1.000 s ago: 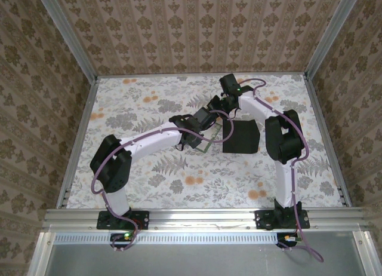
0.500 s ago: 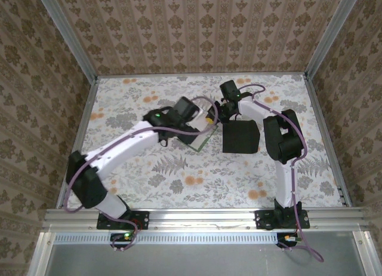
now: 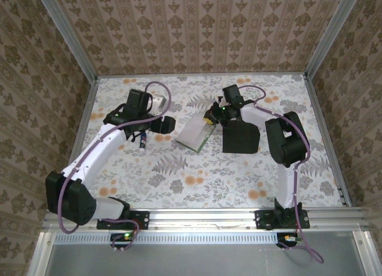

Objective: Place the letter into the envelope and seal it

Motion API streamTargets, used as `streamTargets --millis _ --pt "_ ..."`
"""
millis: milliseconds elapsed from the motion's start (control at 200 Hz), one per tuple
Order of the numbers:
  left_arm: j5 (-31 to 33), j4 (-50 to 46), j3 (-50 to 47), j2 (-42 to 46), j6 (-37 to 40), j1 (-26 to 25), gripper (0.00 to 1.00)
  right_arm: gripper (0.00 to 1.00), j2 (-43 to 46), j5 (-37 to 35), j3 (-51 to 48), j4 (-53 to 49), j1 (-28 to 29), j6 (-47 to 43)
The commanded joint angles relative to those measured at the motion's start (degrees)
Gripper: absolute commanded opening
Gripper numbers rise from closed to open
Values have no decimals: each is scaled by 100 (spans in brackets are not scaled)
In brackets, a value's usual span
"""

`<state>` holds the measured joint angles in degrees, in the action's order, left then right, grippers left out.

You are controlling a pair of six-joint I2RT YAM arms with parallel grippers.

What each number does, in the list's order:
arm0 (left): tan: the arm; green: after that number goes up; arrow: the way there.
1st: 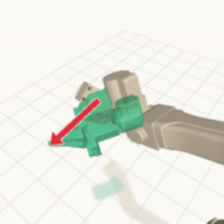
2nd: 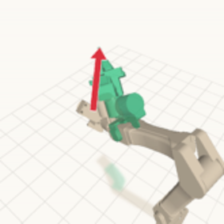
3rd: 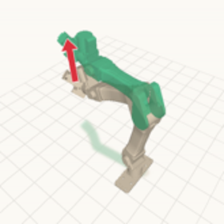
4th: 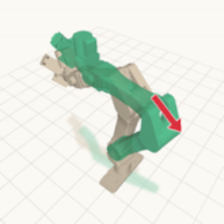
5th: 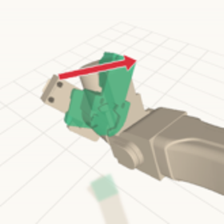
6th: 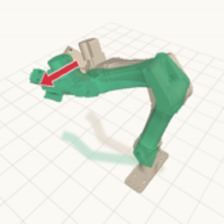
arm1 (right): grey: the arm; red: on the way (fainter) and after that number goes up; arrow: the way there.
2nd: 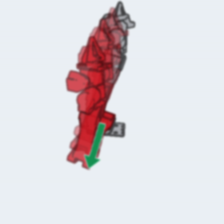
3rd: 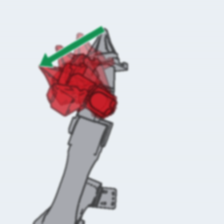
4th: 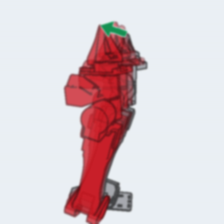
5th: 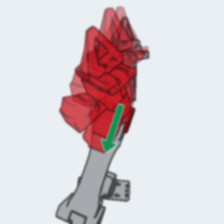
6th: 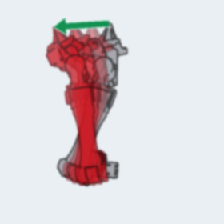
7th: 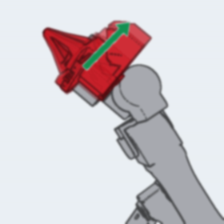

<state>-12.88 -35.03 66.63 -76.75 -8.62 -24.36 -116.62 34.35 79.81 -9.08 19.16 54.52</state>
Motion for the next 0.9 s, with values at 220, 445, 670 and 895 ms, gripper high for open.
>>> streamTargets --millis 220,445,670,895 --pt "-2292 1300 -510 -350 -646 858 84 0 541 1112 -134 1280 -6 -162" --pt "-3499 1894 -656 -572 -1042 1458 84 0 796 1641 239 1155 -8 -172" --pt "-3458 2468 -724 -550 -1178 1500 84 0 1101 1995 586 992 14 -74" --pt "-3431 2822 -685 -829 -1262 1451 84 0 1277 2271 931 959 111 84"
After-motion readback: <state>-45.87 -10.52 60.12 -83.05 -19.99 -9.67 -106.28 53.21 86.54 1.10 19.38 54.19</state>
